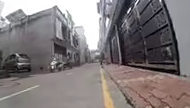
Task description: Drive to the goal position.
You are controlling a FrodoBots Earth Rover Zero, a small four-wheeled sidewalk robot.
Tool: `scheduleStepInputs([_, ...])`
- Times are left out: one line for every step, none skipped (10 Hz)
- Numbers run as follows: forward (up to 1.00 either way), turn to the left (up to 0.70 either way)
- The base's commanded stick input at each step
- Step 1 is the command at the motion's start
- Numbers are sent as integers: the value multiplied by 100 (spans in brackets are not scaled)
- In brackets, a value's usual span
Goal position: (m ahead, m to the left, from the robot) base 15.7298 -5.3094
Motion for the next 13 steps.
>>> scheduleStepInputs([50, 0])
scheduleStepInputs([50, 0])
scheduleStepInputs([50, 0])
scheduleStepInputs([50, 0])
scheduleStepInputs([50, 0])
scheduleStepInputs([50, 0])
scheduleStepInputs([50, 0])
scheduleStepInputs([50, 0])
scheduleStepInputs([50, 0])
scheduleStepInputs([50, -24])
scheduleStepInputs([50, -27])
scheduleStepInputs([50, 0])
scheduleStepInputs([50, 0])
